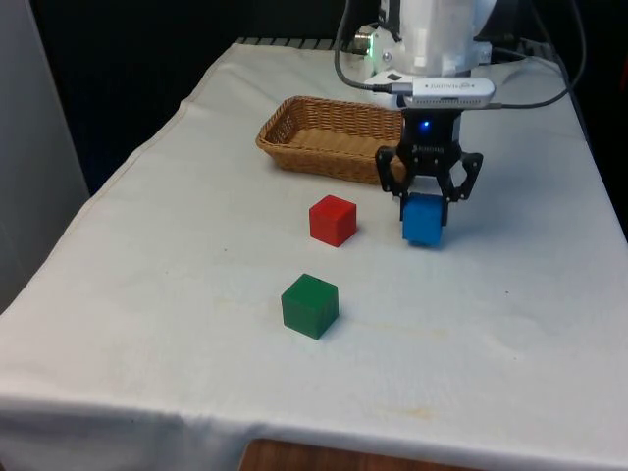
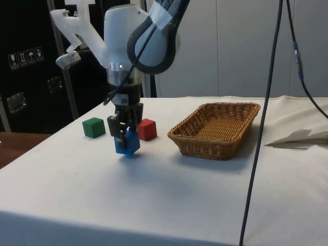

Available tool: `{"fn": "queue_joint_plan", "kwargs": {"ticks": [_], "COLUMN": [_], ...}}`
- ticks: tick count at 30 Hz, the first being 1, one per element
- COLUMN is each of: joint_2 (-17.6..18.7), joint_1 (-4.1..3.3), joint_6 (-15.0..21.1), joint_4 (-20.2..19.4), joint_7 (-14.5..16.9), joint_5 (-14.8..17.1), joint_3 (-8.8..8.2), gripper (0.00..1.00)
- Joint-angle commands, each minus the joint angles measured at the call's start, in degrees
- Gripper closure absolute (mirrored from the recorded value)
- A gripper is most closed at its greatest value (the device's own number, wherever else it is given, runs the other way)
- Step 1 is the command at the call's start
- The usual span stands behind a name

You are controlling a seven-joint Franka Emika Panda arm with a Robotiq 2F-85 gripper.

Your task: Pick up the blue cube and place it into the basket.

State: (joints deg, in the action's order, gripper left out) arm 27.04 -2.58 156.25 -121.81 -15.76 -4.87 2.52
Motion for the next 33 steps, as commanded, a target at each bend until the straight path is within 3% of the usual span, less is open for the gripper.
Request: {"fn": "queue_joint_plan", "kwargs": {"ticks": [1,18,33], "joint_2": [-0.57,-7.39,-14.32], "joint_1": [0.06,0.29,0.52], "joint_6": [-0.23,-1.83,-3.78], "joint_4": [-0.46,-5.16,-10.03], "joint_7": [0.00,0.69,2.86], "joint_5": [0.00,0.00,-0.46], "joint_3": [0.00,-0.63,-2.98], "gripper": [0.98,0.98,0.98]}}
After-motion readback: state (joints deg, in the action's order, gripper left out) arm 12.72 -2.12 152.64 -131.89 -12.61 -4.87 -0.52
